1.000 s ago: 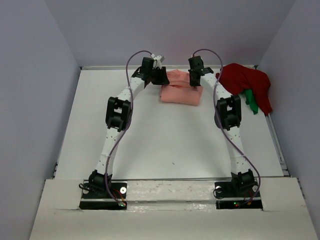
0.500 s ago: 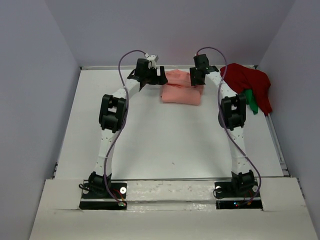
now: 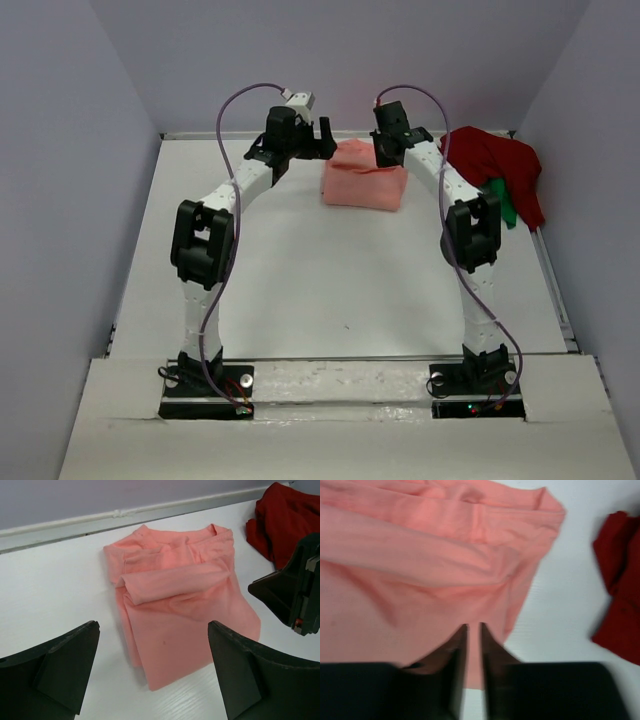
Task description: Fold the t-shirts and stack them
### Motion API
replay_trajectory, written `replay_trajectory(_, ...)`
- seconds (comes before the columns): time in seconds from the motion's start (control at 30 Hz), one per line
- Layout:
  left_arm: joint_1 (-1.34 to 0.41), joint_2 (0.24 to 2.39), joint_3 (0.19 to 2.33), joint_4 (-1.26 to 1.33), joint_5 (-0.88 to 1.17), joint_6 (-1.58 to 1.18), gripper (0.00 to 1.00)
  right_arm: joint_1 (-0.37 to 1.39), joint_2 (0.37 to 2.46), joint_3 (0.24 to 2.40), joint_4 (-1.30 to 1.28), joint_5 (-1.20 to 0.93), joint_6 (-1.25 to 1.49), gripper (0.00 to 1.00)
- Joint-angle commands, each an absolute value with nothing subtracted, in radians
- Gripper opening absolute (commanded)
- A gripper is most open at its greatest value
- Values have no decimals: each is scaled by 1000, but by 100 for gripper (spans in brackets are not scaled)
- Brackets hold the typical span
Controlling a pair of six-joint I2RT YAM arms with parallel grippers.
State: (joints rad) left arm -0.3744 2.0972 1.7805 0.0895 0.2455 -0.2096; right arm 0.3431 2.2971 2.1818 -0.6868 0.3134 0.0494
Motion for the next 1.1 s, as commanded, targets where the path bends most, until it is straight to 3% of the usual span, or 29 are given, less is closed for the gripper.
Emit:
replay_trajectory(0.0,-380,2042,1715,115,204,-232,99,356,2282,2180,-690,187,103,0)
replay_trajectory(0.47,-445,1987,1637,107,161,-285,99,356,2552,2445,-729,83,64,0)
replay_trajectory(0.6,-463,1964,1620,107,146,-284,99,356,2580,2416,-732,54,101,0)
replay_trajectory(1.07,-465,1824,1632,-75,12,-360,99,506,2223,1686,-488,40,409,0)
